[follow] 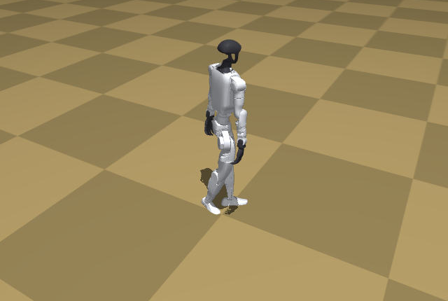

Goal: In place motions

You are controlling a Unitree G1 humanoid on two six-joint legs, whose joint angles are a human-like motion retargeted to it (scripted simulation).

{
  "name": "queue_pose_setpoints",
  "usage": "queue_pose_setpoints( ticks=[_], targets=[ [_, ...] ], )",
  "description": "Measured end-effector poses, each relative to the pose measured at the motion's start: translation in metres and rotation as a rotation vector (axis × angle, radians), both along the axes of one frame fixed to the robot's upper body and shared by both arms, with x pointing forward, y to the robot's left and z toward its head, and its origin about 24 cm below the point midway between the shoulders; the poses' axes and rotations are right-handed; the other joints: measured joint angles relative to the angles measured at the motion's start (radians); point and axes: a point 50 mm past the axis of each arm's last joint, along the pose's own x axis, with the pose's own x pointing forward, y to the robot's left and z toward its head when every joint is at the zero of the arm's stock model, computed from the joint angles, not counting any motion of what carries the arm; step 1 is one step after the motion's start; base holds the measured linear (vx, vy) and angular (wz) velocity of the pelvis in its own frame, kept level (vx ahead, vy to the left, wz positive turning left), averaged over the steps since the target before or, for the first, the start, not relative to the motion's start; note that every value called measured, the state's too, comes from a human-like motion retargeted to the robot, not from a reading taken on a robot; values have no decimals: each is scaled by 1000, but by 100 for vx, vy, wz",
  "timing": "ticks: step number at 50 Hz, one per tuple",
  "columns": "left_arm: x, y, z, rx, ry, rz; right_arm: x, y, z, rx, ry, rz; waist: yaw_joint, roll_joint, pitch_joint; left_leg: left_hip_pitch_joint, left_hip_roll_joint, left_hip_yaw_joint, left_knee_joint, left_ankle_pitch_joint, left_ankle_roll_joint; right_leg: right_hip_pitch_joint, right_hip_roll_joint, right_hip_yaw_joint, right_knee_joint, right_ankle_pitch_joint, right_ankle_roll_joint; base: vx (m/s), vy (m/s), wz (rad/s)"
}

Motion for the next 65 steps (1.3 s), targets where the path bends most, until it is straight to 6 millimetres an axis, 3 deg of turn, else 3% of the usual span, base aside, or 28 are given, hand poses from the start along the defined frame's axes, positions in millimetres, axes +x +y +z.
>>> queue_pose_setpoints(
  ticks=[9, 16, 23, 31, 36, 39, 45, 51, 59, 65],
  targets=[
    [-25, 3, 1, 4, 75, 36, 57, 36, -1, 159, -205, -17, 10, -1, 25, 2, 10, 5, -1, -4, 2, -5, 2, 11, 6, -4, 2, -1, -2, -6],
    [-15, 7, 2, 15, 58, 4, 65, 53, -1, 234, -239, 30, -31, -4, 24, 25, 28, 24, -9, -7, 38, -15, 10, 65, 11, -1, -12, 6, -7, -47],
    [-5, 3, 0, 12, 14, 33, 44, 45, -4, 199, -149, 88, -91, -6, 7, 58, 63, 77, -6, -31, 93, -38, 28, 192, 10, 15, -40, 14, -16, -109],
    [-19, 5, 0, 34, 53, 16, 21, 19, -2, 94, -34, -6, -121, 17, -33, 120, 117, 283, -32, -95, 176, -100, 94, 486, 4, 59, -100, 13, -25, -212],
    [-33, 7, 1, 41, 88, 34, 24, 3, 1, 35, -32, -56, -197, 31, -62, 155, 168, 405, -44, -130, 171, -133, 130, 648, -14, 99, -129, 3, -29, -183],
    [-38, 7, 1, 42, 97, 50, 29, -4, 3, 11, -55, -73, -361, 42, -91, 169, 200, 351, -36, -151, 131, -141, 125, 613, -38, 116, -128, -6, -22, 10],
    [-43, 8, 1, 38, 100, 82, 29, -8, 4, -21, -67, -104, -474, 79, -110, 185, 236, 439, -48, -176, 125, -166, 163, 719, -87, 172, -147, -13, -13, -112],
    [-35, 10, 1, 39, 85, 60, -3, -2, 2, -32, 37, -162, -547, 118, -126, 187, 258, 496, -61, -190, 119, -192, 189, 784, -118, 211, -154, -9, -3, -82],
    [-8, 5, -1, 21, -5, 46, -57, 8, 6, -28, 224, -174, -597, 151, -111, 188, 281, 522, -55, -203, 115, -218, 205, 835, -95, 215, -155, -5, 1, -36],
    [-3, 2, -1, 11, -21, 7, -77, 21, 7, 33, 291, -175, -612, 172, -104, 188, 300, 516, -57, -198, 113, -226, 177, 838, -68, 212, -115, 0, 0, 0]
  ],
)
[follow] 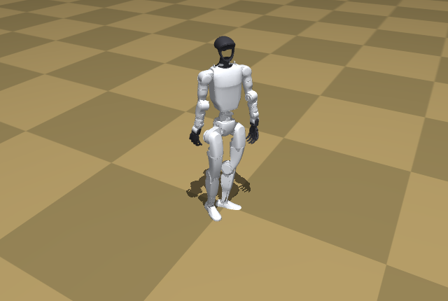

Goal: In place motions

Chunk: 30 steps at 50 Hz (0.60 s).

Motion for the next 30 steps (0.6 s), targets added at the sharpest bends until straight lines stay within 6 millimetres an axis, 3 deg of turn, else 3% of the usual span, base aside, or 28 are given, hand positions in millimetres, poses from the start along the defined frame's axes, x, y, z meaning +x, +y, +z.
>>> queue_pose_setpoints(
  ticks=[7, 16, 18, 20, 25, 30],
  targets=[
    [-15, -5, 0, -14, 54, 1, 16, 2, -4, 11, -52, 60, -1, 9, -3, -12, 2, -3, -1, 5, 0, 7, -10, 2, -3, -6, 17, 0, 0, 17],
    [-43, -10, 1, -29, 143, 18, 54, -13, -6, 11, -136, 319, -225, 7, 12, -46, -59, -242, 4, 43, 21, -13, 0, -270, -15, -9, -59, 2, 0, 147],
    [-50, -11, 2, -31, 160, 22, 57, -13, -7, 11, -147, 318, -237, 4, 11, -47, -64, -259, 7, 45, 22, -10, 2, -291, -20, -11, -66, 1, -1, 45],
    [-55, -12, 2, -34, 175, 29, 61, -11, -7, 14, -163, 292, -154, -10, 3, -34, -60, -185, 3, 35, 16, -14, 6, -221, -13, -12, -70, 2, -1, -83],
    [-64, -13, 3, -38, 198, 29, 62, -5, -8, 20, -183, 202, -232, -13, 4, -47, -81, -290, 12, 49, 20, 8, 0, -328, -47, -10, -73, 2, -2, 84],
    [-66, -18, 3, -53, 200, 36, 64, -6, -8, 37, -172, 303, -212, -25, 2, -43, -85, -287, 15, 47, 17, 15, -3, -328, -55, -8, -76, 0, 0, 5]
  ],
)
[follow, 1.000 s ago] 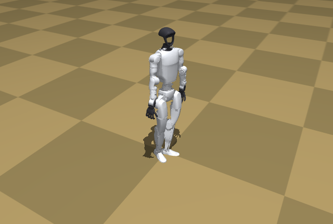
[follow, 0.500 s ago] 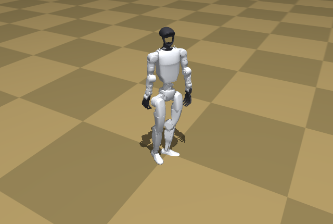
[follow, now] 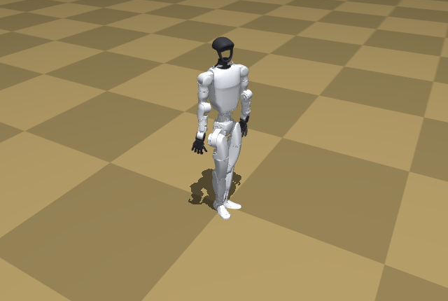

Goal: In place motions

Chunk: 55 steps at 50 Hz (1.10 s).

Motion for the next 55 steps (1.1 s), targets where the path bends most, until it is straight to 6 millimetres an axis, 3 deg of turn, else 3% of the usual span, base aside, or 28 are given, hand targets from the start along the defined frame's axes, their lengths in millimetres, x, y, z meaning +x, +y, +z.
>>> queue_pose_setpoints(
  ticks=[12, 18, 32, 45, 50, 55],
  targets=[
    [12, -16, -3, -49, -38, -41, -9, -1, 1, -2, 24, -38, 40, -9, -7, 13, -3, 17, -4, -4, -4, 6, -4, 17, -3, 1, -1, 0, 0, 0],
    [15, -11, -3, -44, -43, -100, -9, -2, 1, -3, 22, -62, 35, -7, -8, 12, -1, 17, -3, -4, -5, 5, -3, 18, -2, 0, -3, 0, 0, 0],
    [18, -4, -3, -21, -46, -52, -8, -2, 1, -1, 19, -60, 35, -7, -7, 11, 5, 33, -3, -5, -9, -1, 0, 36, -4, 4, -7, 0, 0, 0],
    [19, -9, -3, -49, -59, -55, -8, -4, 1, -7, 18, -56, 54, -4, 2, 12, 10, 46, -2, -8, -10, 2, -10, 43, 2, 6, 6, 0, 0, -4],
    [31, -5, -4, -47, -91, -94, -15, -6, 2, -21, 30, -88, 152, -11, 0, 2, 8, 89, 4, -10, -11, -2, -7, 85, 36, -26, 7, 4, 6, -43],
    [55, -4, -6, -45, -173, -111, -31, -9, 5, -32, 78, -194, 253, -18, 2, -30, -2, 51, 25, 4, -10, -2, -42, 49, 106, -81, 34, 8, 15, 50]
  ],
)
